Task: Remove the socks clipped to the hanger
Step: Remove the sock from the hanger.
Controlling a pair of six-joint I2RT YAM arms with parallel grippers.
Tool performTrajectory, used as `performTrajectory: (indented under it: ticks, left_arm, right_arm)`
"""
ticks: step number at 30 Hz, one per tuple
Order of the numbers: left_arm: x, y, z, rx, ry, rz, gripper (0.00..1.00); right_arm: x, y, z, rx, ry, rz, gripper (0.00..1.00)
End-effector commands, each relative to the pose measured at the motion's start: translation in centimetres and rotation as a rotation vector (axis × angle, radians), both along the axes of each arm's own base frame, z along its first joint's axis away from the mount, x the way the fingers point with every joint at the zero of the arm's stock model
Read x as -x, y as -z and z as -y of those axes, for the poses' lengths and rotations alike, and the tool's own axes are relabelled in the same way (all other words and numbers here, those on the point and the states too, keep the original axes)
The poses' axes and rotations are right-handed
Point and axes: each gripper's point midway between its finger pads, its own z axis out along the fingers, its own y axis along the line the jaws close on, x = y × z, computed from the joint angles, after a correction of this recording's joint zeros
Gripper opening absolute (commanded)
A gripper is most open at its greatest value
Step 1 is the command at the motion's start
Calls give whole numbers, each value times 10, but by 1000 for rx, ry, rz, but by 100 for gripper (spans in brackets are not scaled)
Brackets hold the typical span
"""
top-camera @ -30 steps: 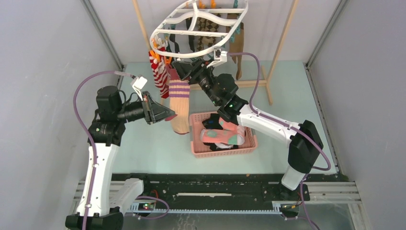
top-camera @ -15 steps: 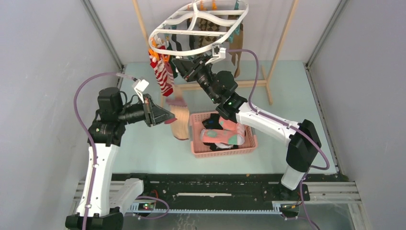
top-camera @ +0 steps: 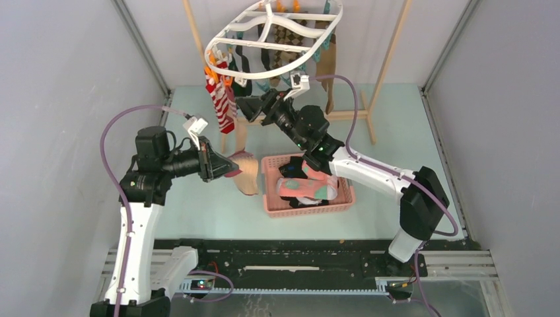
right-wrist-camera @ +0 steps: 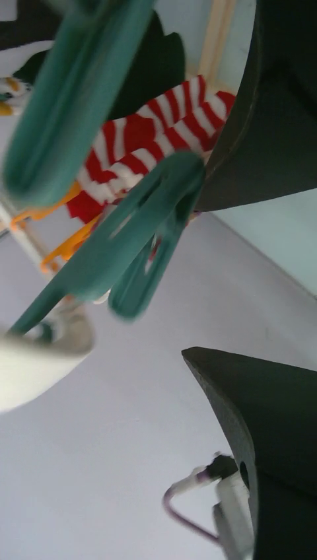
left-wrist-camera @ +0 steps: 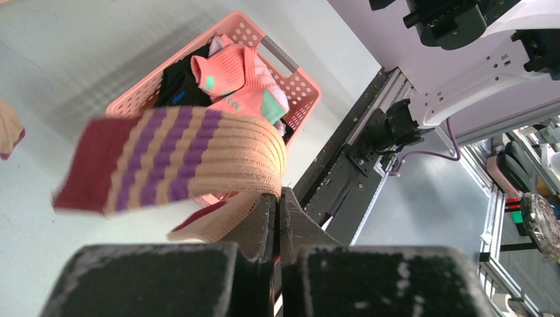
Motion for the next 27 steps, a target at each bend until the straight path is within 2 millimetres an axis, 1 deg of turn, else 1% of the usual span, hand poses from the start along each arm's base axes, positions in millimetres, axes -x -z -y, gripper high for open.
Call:
performTrajectory:
  ticks: [1,3,7,9,10,11,15,16,18,21,23,27]
  left_arm:
    - [2,-1,-1,-22,10,40,0]
    - [2,-3,-1,-24,8,45,0]
    - [3,-7,-2,-30,6,60,0]
    - [4,-9,-2,-36,6,75,0]
    - [4,-9,-3,-38,4,78,0]
    - [3,-11,-3,-39,3,81,0]
    - [5,-14,-2,-36,11,87,0]
    - [5,-15,-2,-33,13,86,0]
    - [6,-16,-1,-26,18,82,0]
    - [7,-18,0,-17,22,76,0]
    - [9,-20,1,-10,27,77,0]
    - [17,-26,4,8,54,76,0]
  right_arm:
    - [26,-17,12,0,-58,51,87]
    - [33,-15,16,19,-70,55,92]
    - [64,0,17,73,-166,79,95]
    - [85,8,18,90,-249,112,96]
    - [98,12,18,103,-290,140,99]
    - [110,24,18,138,-328,162,100]
    - [162,49,16,252,-458,315,100]
    - [170,57,15,288,-481,336,100]
    - [182,71,11,345,-516,374,100]
    - [191,79,5,373,-527,467,100]
    - [189,82,0,384,-515,518,100]
    - [178,88,-7,429,-476,568,100]
